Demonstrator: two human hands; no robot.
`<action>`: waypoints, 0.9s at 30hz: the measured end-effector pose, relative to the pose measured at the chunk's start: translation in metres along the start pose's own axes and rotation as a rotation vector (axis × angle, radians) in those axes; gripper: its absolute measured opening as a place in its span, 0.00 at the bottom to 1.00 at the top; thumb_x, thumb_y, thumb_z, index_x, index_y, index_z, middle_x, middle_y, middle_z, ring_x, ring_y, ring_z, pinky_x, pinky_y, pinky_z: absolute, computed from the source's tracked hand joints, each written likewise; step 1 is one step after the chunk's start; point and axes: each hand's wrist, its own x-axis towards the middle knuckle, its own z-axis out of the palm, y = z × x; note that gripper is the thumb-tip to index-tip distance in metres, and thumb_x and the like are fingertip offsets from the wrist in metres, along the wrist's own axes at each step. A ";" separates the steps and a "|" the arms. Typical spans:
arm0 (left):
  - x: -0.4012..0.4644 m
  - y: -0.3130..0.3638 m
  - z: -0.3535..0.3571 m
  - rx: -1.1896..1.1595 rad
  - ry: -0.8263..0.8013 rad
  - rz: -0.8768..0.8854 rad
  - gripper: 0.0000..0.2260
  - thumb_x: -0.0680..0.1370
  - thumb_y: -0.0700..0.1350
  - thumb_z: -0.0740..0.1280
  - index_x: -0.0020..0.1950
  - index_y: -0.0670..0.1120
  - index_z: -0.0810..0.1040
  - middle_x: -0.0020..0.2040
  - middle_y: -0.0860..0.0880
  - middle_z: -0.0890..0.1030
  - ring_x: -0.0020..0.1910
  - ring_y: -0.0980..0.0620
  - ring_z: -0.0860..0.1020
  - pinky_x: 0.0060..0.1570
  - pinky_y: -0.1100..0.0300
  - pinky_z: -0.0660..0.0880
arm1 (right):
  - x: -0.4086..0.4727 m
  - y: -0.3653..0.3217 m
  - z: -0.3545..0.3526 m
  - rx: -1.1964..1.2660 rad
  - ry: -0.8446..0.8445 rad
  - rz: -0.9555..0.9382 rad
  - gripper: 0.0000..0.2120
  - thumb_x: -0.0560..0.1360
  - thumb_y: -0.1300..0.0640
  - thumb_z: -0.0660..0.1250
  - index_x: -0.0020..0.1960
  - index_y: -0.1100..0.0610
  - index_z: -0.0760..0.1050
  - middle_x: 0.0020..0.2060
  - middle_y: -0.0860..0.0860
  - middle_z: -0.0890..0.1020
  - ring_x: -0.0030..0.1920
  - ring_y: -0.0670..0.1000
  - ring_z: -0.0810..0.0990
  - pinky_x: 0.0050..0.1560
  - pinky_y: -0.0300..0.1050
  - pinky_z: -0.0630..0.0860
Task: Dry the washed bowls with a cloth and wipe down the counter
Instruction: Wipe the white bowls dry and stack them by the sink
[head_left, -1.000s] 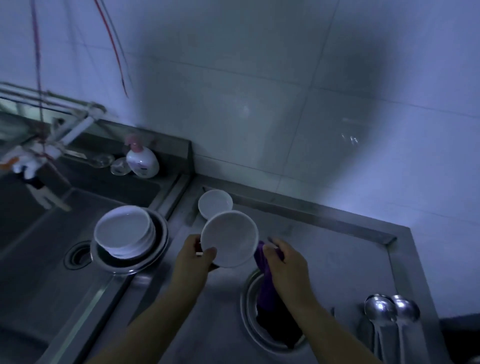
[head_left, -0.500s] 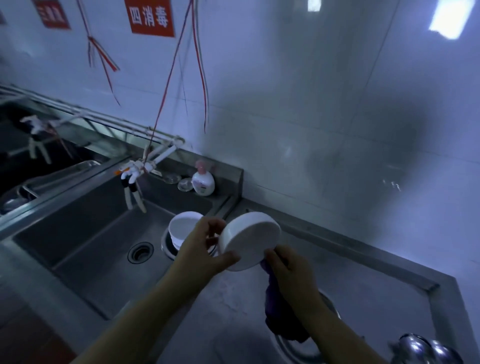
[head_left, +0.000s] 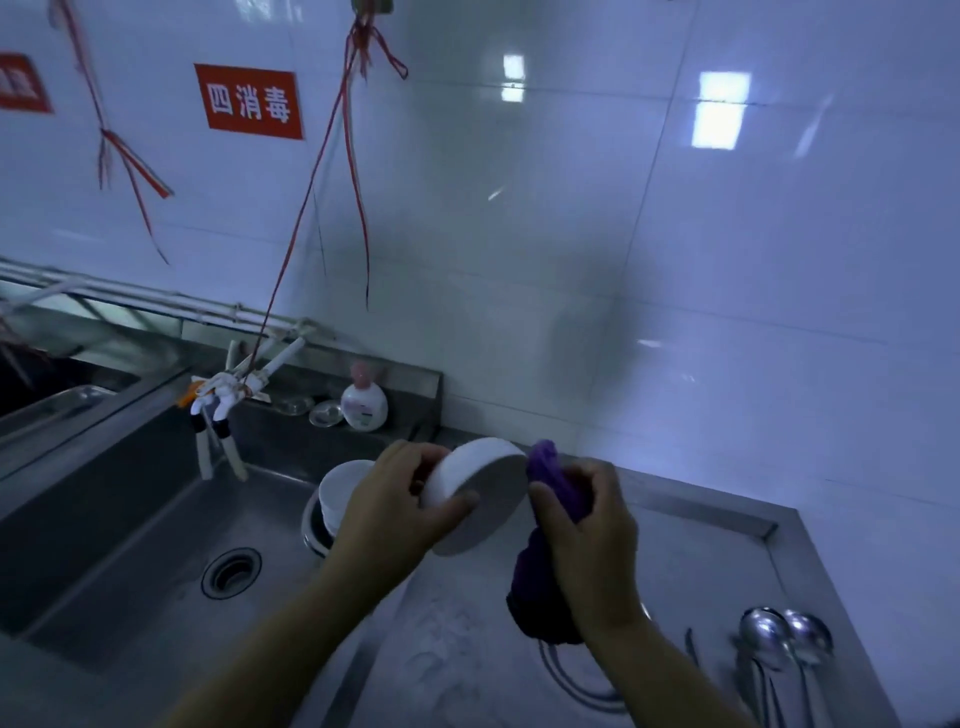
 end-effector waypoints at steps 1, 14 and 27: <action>-0.003 0.003 0.000 -0.041 0.032 -0.026 0.12 0.68 0.58 0.69 0.47 0.61 0.69 0.44 0.60 0.74 0.42 0.63 0.75 0.34 0.70 0.68 | -0.004 -0.009 0.004 -0.092 0.036 -0.191 0.13 0.71 0.47 0.71 0.50 0.51 0.72 0.45 0.46 0.78 0.42 0.43 0.78 0.40 0.32 0.75; -0.024 0.012 -0.006 -0.536 0.047 -0.238 0.07 0.75 0.49 0.63 0.41 0.59 0.79 0.38 0.58 0.82 0.40 0.59 0.79 0.39 0.59 0.73 | -0.032 -0.068 0.033 -0.465 -0.297 -0.451 0.10 0.78 0.54 0.64 0.56 0.53 0.81 0.51 0.49 0.83 0.50 0.47 0.80 0.53 0.44 0.76; -0.006 -0.001 -0.042 0.019 -0.542 -0.010 0.09 0.75 0.46 0.62 0.47 0.46 0.80 0.41 0.45 0.82 0.42 0.46 0.78 0.39 0.54 0.73 | -0.026 -0.019 -0.013 -1.146 -0.700 -1.303 0.16 0.73 0.53 0.70 0.60 0.47 0.77 0.59 0.47 0.79 0.61 0.52 0.75 0.56 0.46 0.75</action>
